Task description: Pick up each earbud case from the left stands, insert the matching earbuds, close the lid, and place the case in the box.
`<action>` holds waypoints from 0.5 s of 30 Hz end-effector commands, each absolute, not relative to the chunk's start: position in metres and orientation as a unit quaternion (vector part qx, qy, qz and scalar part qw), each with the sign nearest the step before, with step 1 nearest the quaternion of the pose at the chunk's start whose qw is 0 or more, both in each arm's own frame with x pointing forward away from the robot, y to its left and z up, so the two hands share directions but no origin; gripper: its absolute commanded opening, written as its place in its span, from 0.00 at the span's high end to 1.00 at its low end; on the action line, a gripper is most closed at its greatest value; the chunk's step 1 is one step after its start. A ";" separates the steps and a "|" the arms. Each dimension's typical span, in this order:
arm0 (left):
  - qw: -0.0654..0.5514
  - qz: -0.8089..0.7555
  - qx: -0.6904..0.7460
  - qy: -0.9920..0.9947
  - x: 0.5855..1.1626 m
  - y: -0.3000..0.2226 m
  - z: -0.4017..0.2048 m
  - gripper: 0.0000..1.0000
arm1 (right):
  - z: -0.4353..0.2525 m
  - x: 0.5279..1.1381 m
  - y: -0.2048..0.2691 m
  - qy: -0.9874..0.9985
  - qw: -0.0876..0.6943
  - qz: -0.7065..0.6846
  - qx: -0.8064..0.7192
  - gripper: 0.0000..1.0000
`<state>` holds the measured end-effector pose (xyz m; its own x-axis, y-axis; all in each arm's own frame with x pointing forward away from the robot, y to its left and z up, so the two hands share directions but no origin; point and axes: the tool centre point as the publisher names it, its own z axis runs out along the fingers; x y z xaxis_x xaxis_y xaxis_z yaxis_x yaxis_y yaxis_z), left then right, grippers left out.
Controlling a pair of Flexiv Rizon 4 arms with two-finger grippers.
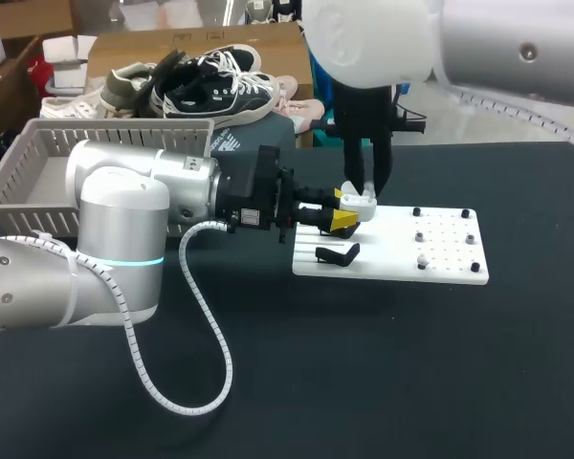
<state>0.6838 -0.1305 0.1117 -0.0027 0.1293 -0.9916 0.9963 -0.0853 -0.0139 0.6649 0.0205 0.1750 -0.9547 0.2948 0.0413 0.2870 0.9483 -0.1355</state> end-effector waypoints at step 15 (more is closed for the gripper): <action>0.442 -0.490 0.551 0.511 0.685 -0.131 0.111 1.00 | 0.166 0.672 0.021 -0.985 0.040 0.059 -0.155 1.00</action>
<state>0.6838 -0.1305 0.1117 -0.0027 0.1293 -0.9916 0.9963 -0.0853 -0.0139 0.6706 0.0211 0.1671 -0.9488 0.3103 0.0583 0.3012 0.9450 -0.1278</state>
